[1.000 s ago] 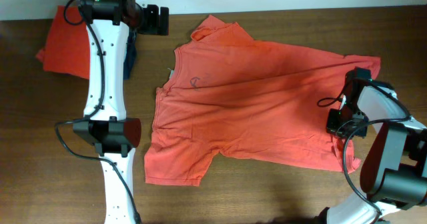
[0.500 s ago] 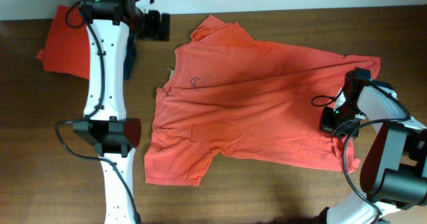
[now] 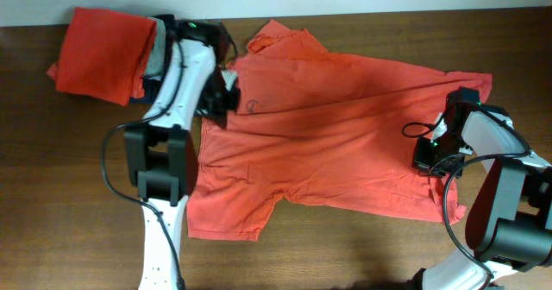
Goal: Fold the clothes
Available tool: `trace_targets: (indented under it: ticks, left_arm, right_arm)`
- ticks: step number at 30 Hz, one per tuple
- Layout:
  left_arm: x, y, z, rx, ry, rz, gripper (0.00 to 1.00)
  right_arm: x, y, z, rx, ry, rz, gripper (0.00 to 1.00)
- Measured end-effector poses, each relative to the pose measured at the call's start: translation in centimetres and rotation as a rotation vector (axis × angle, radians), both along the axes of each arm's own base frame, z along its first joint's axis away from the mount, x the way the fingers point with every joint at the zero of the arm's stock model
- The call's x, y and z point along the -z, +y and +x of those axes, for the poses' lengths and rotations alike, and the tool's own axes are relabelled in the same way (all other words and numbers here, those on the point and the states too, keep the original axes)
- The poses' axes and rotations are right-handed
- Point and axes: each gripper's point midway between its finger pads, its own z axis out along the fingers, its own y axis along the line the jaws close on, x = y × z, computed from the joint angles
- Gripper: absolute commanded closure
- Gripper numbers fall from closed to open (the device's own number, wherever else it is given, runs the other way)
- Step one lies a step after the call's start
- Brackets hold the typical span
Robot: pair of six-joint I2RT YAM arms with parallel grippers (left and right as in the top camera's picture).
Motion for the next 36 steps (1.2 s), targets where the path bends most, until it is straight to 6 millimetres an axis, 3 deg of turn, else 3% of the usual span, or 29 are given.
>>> trace_targets:
  ticks: [2, 7, 15, 23, 32, 36]
  left_arm:
    - [0.7, -0.7, -0.9, 0.021, 0.028, 0.008, 0.99]
    - [2.1, -2.3, -1.0, 0.058, 0.010, 0.004, 0.99]
    - [6.1, -2.2, -1.8, 0.054, 0.021, 0.009, 0.99]
    - [6.2, -2.1, -1.9, 0.053, -0.013, 0.000, 0.99]
    - [6.1, -2.1, -2.0, 0.053, -0.013, 0.000, 0.99]
    - [6.2, -2.0, -1.9, 0.054, -0.015, 0.005, 0.99]
  right_arm:
    - [0.0, 0.0, 0.2, -0.001, -0.007, -0.002, 0.96]
    - [0.1, -0.3, 0.9, -0.004, -0.037, -0.013, 0.96]
    - [0.1, -1.0, 1.4, -0.007, -0.055, -0.053, 0.96]
    - [0.3, -2.6, 1.8, -0.011, -0.061, -0.137, 0.96]
    - [0.9, -7.9, 0.7, 0.071, -0.023, -0.290, 0.96]
    - [-0.6, -12.9, 0.7, 0.195, -0.064, -0.353, 0.96]
